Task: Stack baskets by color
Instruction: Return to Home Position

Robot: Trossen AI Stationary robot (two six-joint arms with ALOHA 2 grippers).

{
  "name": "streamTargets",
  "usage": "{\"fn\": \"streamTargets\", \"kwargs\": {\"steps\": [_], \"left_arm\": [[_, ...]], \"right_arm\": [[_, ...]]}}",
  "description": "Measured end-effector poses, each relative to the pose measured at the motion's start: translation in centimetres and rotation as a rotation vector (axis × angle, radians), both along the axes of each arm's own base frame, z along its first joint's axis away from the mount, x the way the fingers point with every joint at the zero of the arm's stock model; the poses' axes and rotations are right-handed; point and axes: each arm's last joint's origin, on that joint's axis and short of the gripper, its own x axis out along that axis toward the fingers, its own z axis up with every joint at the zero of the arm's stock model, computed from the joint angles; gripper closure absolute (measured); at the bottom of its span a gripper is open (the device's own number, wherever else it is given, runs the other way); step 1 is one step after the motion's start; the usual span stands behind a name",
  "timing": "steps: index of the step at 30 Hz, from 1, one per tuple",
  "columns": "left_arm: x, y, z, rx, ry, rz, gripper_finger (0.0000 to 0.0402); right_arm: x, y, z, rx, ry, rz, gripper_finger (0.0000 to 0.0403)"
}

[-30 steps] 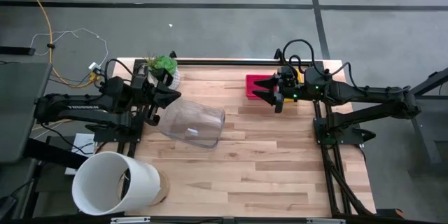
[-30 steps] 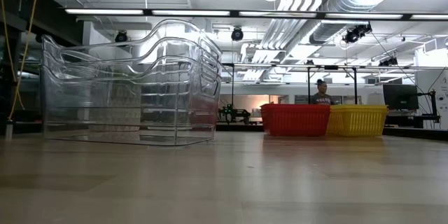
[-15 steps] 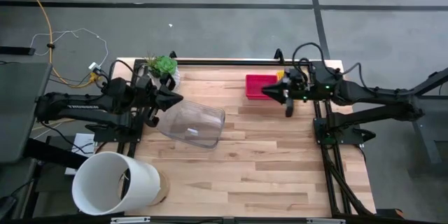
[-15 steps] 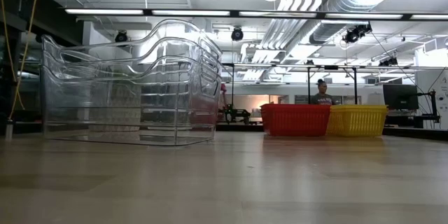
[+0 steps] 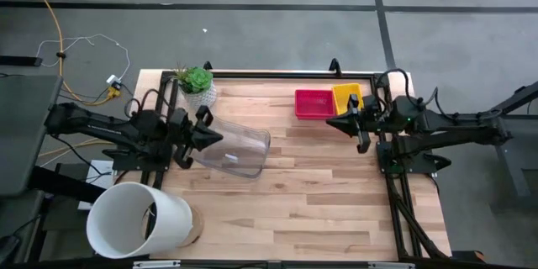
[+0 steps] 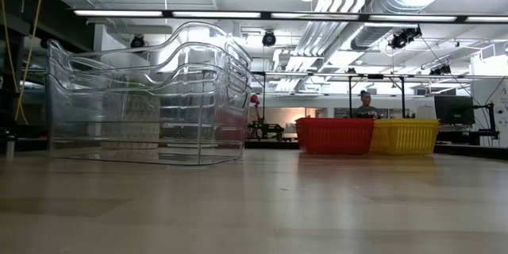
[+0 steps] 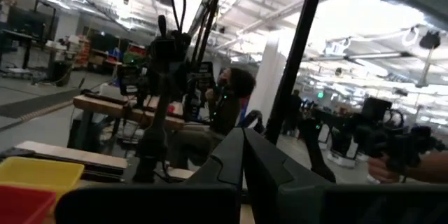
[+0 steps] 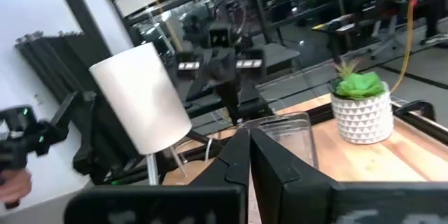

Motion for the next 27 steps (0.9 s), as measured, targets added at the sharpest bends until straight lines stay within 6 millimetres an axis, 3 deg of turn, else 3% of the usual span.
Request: {"fn": "streamTargets", "kwargs": {"steps": [11, 20, 27], "left_arm": [[-2.9, 0.6, -5.9, -0.025, -0.033, 0.016, 0.0401], [-5.5, 1.4, -8.2, -0.012, -0.091, -0.014, 0.0401], [-6.0, 1.4, -8.8, 0.038, -0.017, -0.011, 0.0401]], "right_arm": [[-0.5, 0.0, 0.4, 0.054, -0.081, -0.028, 0.0403], [-0.5, -0.1, 0.6, 0.101, -0.107, -0.07, 0.0403], [-0.5, -0.1, 0.5, 0.122, -0.101, -0.069, 0.0403]]}}
